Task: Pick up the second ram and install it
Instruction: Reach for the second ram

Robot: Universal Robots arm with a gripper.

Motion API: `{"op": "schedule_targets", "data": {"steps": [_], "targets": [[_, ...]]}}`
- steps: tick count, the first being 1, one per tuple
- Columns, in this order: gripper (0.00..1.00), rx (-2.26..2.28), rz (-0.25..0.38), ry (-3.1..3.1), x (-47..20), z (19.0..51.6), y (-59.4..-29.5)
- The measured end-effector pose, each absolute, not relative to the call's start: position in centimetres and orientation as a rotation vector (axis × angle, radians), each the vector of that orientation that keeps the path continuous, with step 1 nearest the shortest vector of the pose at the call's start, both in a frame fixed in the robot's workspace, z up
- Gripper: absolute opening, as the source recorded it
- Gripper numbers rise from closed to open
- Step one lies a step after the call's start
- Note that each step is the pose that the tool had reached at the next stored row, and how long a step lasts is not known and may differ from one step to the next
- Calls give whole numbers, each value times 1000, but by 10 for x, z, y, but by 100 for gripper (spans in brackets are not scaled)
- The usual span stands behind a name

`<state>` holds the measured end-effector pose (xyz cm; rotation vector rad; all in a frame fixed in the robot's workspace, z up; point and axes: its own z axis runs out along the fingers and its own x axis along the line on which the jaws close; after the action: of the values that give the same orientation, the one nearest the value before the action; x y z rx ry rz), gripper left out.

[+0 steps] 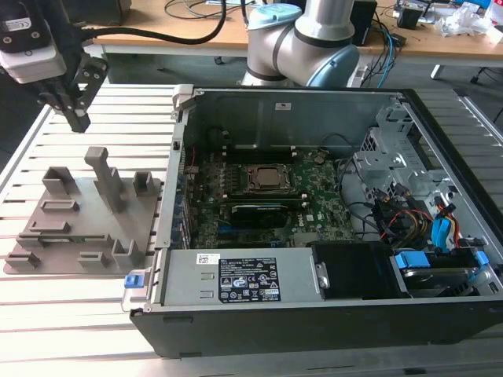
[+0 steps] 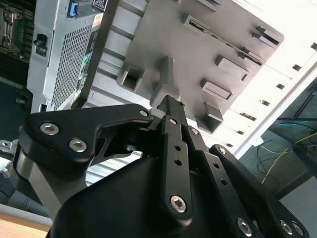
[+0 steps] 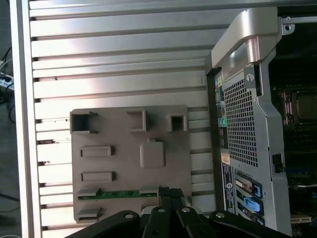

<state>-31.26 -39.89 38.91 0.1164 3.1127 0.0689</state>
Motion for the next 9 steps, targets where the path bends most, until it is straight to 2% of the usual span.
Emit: {"op": "schedule_targets", "data": {"steps": [9], "targets": [[11, 117, 69, 3113, -351, 388, -399]]}}
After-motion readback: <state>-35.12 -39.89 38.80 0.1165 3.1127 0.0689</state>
